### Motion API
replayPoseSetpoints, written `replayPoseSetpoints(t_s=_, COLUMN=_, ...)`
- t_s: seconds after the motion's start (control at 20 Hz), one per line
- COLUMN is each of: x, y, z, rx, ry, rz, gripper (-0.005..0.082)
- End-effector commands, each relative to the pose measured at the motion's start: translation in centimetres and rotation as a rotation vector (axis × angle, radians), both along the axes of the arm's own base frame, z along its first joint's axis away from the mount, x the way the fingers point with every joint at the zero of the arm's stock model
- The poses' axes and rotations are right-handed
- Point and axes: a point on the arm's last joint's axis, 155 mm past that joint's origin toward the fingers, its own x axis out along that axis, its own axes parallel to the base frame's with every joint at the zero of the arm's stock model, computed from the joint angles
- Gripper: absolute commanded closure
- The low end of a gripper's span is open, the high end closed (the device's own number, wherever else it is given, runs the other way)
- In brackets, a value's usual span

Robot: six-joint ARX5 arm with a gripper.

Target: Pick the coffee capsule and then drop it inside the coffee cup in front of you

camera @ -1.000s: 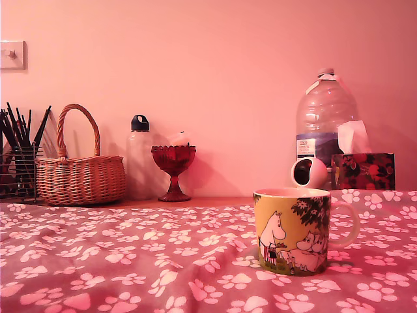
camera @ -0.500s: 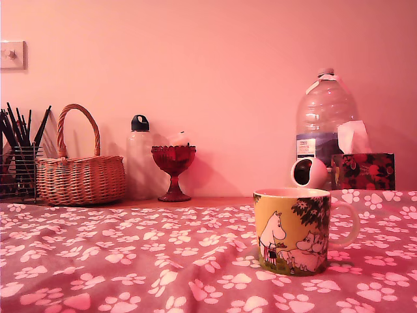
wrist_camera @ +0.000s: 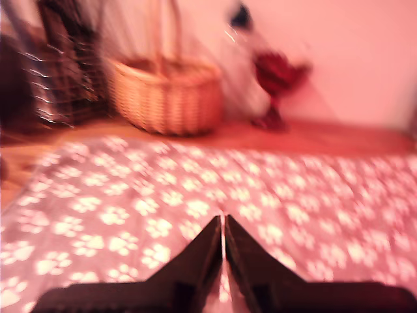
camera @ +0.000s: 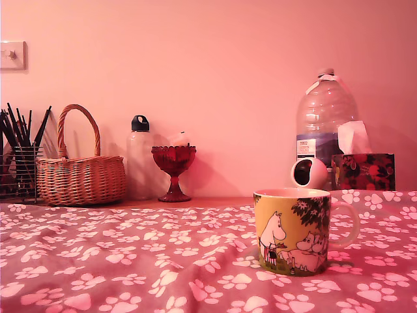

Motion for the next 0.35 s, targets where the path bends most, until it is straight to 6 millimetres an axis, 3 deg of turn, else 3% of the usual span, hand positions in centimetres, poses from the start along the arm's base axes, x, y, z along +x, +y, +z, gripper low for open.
replayPoseSetpoints(t_s=0.0, x=0.1, y=-0.1, z=-0.9, rx=-0.007, ry=0.017, rz=-0.002, gripper=0.0789)
replayPoseSetpoints(t_s=0.3, x=-0.1, y=0.0, z=-2.0, rx=-0.004, ry=0.060, rz=0.003, gripper=0.0788)
